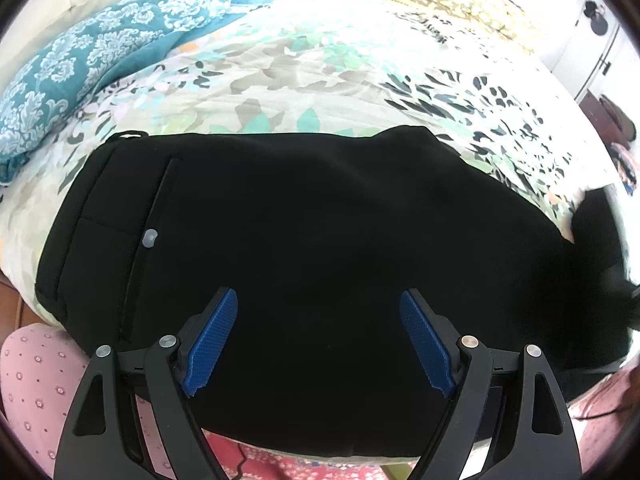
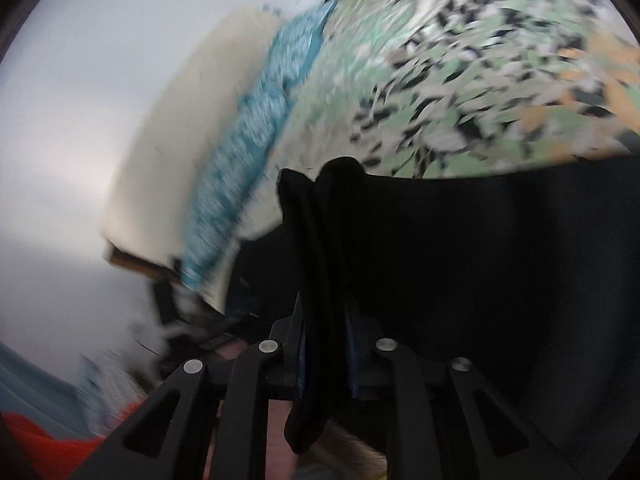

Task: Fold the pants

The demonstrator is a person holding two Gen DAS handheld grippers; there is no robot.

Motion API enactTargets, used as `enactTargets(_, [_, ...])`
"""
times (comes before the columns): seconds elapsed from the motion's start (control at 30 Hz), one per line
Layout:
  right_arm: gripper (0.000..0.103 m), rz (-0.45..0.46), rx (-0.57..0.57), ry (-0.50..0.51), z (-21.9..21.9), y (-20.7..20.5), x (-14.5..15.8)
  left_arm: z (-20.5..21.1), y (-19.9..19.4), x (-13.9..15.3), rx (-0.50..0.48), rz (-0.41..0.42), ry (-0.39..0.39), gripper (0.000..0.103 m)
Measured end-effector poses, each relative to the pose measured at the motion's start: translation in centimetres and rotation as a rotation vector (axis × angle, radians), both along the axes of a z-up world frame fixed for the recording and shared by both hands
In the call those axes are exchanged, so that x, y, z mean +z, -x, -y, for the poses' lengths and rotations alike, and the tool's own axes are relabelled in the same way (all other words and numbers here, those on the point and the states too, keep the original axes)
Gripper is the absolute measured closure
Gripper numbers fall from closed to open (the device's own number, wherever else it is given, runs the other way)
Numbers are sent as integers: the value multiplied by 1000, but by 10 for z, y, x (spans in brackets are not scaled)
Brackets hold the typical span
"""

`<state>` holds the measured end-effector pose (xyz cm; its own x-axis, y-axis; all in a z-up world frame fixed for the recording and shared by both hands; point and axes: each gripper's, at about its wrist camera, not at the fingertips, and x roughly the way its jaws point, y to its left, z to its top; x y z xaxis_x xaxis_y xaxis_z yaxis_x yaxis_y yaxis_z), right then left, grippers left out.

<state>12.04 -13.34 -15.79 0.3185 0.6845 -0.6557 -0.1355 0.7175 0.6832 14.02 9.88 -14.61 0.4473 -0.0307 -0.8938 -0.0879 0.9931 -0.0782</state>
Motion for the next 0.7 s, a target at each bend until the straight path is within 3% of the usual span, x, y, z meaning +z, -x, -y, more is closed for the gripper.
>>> enactTargets(0.03, [61,4,26,61,-13,1,-1,0,1,0,-1,1,2,18])
enactTargets(0.13, [53,96,83,144,-19,16,20,-1,4,5,-13,15,43,18])
enactTargets(0.2, [42,167,71,203,-2,27,41,3,9,14,-50,42,126,18])
enactTargets(0.3, [29,280,-1,331,43,59,71,29,21,31,-212,96,268,18])
enactTargets(0.37, [28,317,-70,400,73,82,80,62,28,39,-346,111,294,19])
enactTargets(0.47, [28,325,-177,432,113,109,83,105,25,36,-472,82,245,33])
enactTargets(0.53, [28,326,-249,428,130,125,84,126,18,24,-502,35,189,46])
enactTargets(0.7, [28,326,-343,379,152,130,84,142,8,8,-497,-13,148,53])
